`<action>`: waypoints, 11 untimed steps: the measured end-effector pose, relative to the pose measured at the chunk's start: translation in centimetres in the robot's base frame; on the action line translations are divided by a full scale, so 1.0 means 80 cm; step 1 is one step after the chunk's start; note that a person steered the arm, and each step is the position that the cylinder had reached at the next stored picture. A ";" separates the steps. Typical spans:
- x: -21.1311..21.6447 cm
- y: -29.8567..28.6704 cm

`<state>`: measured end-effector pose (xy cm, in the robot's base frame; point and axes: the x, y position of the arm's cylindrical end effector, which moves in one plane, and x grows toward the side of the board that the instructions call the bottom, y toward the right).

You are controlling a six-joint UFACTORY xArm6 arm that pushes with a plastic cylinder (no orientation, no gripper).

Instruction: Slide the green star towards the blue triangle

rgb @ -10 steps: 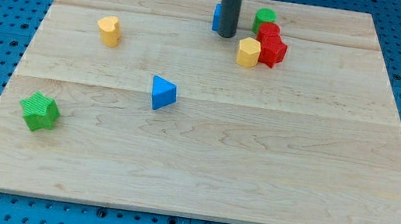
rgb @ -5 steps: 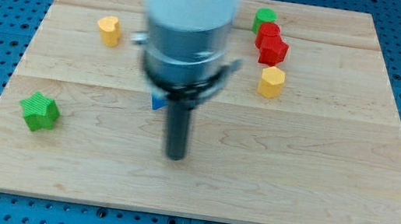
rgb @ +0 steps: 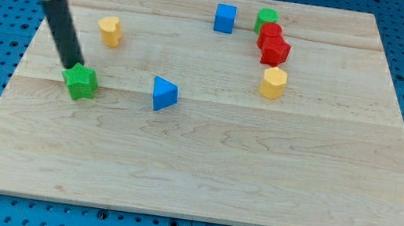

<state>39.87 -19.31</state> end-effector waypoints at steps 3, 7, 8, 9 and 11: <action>0.093 -0.032; 0.063 0.032; 0.093 0.030; 0.114 0.032; 0.069 0.052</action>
